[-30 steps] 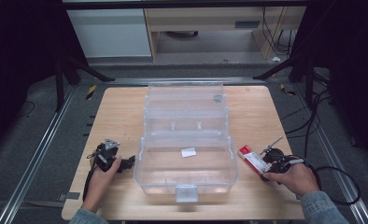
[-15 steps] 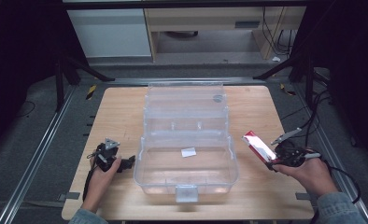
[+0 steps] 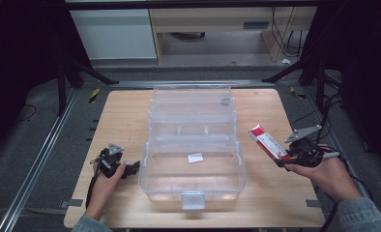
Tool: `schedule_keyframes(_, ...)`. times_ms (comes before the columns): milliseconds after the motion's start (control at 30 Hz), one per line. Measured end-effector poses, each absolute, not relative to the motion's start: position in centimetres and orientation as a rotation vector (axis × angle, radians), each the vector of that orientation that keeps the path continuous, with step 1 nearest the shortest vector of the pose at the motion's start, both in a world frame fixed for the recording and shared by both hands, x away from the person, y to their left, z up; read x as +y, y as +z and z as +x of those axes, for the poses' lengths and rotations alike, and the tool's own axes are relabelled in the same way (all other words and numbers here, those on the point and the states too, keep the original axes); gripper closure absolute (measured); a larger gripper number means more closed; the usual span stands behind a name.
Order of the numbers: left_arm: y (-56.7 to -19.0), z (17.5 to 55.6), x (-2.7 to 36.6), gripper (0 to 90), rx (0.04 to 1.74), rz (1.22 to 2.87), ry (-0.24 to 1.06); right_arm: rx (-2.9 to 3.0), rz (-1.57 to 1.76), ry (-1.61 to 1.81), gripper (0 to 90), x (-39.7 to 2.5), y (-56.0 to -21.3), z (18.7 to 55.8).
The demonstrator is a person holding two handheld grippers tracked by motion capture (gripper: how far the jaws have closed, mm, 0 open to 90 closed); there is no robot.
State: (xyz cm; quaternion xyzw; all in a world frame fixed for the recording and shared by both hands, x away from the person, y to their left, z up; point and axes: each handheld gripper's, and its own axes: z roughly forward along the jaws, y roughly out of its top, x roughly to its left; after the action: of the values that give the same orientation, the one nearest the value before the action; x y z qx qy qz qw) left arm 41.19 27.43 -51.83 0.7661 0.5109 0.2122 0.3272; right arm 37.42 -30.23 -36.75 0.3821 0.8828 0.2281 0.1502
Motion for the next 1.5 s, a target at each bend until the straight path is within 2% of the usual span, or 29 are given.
schedule_keyframes(233, -51.8, 41.2, 27.4, 0.0, 1.337, 2.008, 0.557, 2.535, 0.995, 0.695, 51.5, -28.8, -34.0, 37.1)
schedule_keyframes(533, -51.8, 41.2, 27.4, 0.0, 1.337, 2.008, 0.557, 2.564, 0.879, 0.688, 51.5, -26.3, -32.3, 37.4)
schedule_keyframes(1200, -51.8, 41.2, 27.4, 0.0, 1.335, 2.008, 0.556, 2.647, 0.705, 0.691, 51.5, -20.5, -31.0, 38.0)
schedule_keyframes(1500, -51.8, 41.2, 27.5, 0.0, 1.331, 2.008, 0.555, 2.704, 0.609, 0.679, 51.5, -16.5, -31.3, 38.8)
